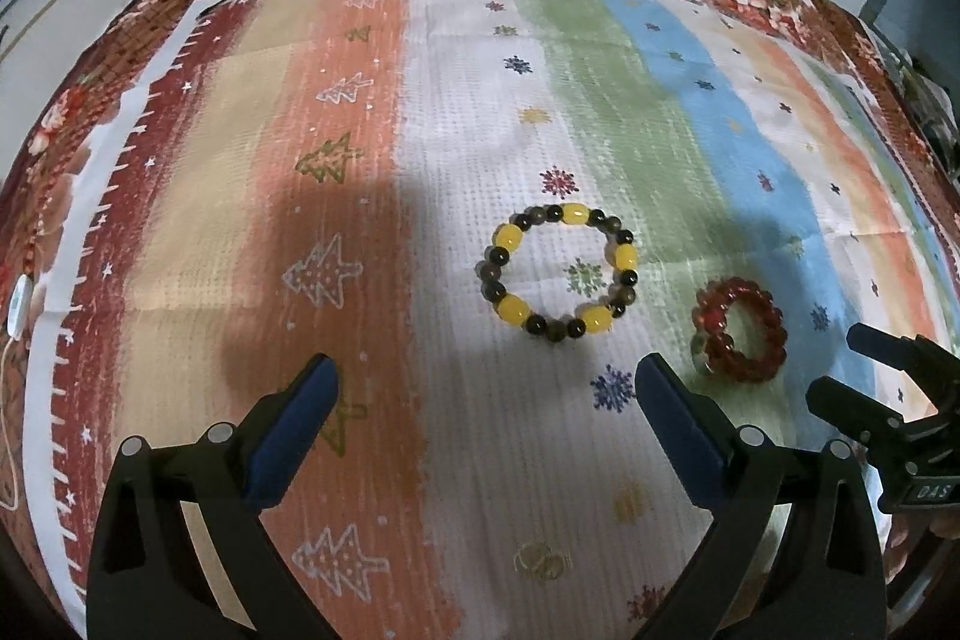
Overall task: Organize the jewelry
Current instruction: 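Move both open tools back toward the gold rings and red beaded bracelet, then grasp the yellow-black bracelet with the left tool while the right tool grasps the red bracelet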
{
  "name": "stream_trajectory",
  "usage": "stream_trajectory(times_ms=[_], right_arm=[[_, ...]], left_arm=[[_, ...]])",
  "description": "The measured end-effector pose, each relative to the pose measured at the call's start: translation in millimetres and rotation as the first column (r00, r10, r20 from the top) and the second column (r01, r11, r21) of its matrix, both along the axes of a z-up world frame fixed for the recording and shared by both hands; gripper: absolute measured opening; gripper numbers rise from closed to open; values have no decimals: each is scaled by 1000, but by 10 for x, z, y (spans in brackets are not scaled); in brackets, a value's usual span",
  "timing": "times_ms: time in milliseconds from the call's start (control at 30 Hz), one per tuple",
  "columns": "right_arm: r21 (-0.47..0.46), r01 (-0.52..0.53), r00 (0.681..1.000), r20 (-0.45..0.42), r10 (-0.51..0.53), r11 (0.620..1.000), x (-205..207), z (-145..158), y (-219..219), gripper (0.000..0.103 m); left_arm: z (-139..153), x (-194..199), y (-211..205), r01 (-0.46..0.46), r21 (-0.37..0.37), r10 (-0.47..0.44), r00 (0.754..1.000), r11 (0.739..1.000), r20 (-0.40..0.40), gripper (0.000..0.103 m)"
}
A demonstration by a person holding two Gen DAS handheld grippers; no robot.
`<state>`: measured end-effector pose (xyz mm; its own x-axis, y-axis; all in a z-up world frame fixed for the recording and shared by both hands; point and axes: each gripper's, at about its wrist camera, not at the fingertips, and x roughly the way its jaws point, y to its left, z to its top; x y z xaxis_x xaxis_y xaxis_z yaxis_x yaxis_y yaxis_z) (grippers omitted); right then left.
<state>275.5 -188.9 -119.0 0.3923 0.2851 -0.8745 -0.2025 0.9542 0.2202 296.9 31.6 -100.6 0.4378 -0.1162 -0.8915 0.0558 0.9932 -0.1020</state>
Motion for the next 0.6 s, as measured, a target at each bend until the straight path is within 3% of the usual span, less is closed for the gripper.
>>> stream_trajectory(times_ms=[600], right_arm=[[-21, 54, 995, -79, -56, 998, 342, -265, -11, 98]], left_arm=[[-221, 422, -1, -16, 17, 16, 999, 1000, -52, 97]])
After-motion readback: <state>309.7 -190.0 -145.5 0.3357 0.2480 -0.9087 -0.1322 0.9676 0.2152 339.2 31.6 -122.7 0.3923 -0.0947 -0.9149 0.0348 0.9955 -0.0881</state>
